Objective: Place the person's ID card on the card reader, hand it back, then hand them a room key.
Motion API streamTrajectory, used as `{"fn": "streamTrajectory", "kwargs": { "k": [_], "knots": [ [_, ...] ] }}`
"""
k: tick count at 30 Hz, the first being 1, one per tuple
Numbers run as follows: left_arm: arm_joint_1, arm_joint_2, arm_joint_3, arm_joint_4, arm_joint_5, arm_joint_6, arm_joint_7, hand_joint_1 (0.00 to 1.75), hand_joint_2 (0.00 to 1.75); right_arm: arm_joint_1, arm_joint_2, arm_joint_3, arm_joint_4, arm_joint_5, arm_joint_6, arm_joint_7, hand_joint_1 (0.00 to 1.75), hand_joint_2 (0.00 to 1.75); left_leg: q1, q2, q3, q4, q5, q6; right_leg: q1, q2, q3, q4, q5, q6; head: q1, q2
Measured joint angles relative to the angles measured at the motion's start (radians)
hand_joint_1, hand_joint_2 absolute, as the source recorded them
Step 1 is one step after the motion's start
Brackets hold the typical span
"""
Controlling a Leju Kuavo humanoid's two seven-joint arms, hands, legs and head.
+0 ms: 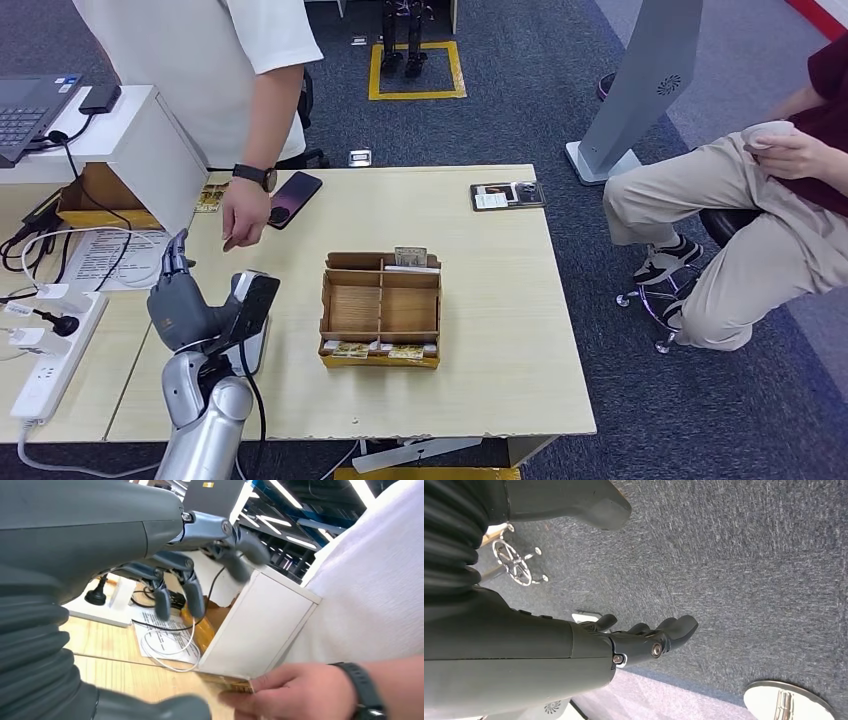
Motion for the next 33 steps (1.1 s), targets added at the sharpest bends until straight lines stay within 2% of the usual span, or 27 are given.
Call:
{"fn": "streamTrajectory", "kwargs": {
  "k": [8, 16, 18, 22, 26, 33],
  "knots": [
    [0.011, -0.018, -0.001, -0.036, 0.032, 0.0, -0.058, 0.0, 1.75, 0.0, 0.0, 0.001, 0.0, -0.017, -0.001, -0.002, 0.0, 1.75, 0.0, 0.0, 0.0, 0.0, 0.0, 0.0, 0.0, 0.0, 0.0, 0.0, 0.0, 0.0, 0.0, 0.0],
    [0.024, -0.02, -0.003, -0.06, 0.048, 0.0, -0.078, 0.0, 1.75, 0.0, 0.0, 0.001, 0.0, -0.022, -0.002, -0.003, 0.0, 1.75, 0.0, 0.0, 0.0, 0.0, 0.0, 0.0, 0.0, 0.0, 0.0, 0.0, 0.0, 0.0, 0.0, 0.0],
    [0.058, -0.021, -0.014, -0.107, 0.08, 0.0, -0.111, 0.0, 1.75, 0.001, 0.0, 0.001, 0.0, -0.029, -0.002, -0.004, 0.0, 1.75, 0.0, 0.0, 0.0, 0.0, 0.0, 0.0, 0.0, 0.0, 0.0, 0.0, 0.0, 0.0, 0.0, 0.0],
    [0.13, -0.02, -0.05, -0.199, 0.255, 0.0, -0.207, 0.0, 1.75, 0.002, 0.0, 0.001, 0.0, -0.051, -0.005, -0.016, 0.0, 1.75, 0.0, 0.0, 0.0, 0.0, 0.0, 0.0, 0.0, 0.0, 0.0, 0.0, 0.0, 0.0, 0.0, 0.0],
    [0.19, -0.02, -0.066, -0.277, 0.314, 0.0, -0.286, 0.0, 1.75, 0.005, 0.0, -0.001, 0.0, -0.067, -0.008, -0.021, 0.0, 1.75, 0.0, 0.0, -0.001, 0.0, -0.001, 0.0, 0.0, 0.001, 0.0, 0.0, 0.0, 0.0, 0.0, 0.0],
    [0.292, -0.007, -0.123, -0.387, 0.261, -0.001, -0.334, 0.0, 1.75, 0.008, 0.0, -0.014, 0.0, -0.077, -0.008, -0.022, 0.0, 1.75, 0.0, 0.0, -0.001, 0.0, -0.001, 0.0, 0.0, 0.001, -0.001, 0.0, -0.001, -0.001, 0.0, 0.0]
  ]
}}
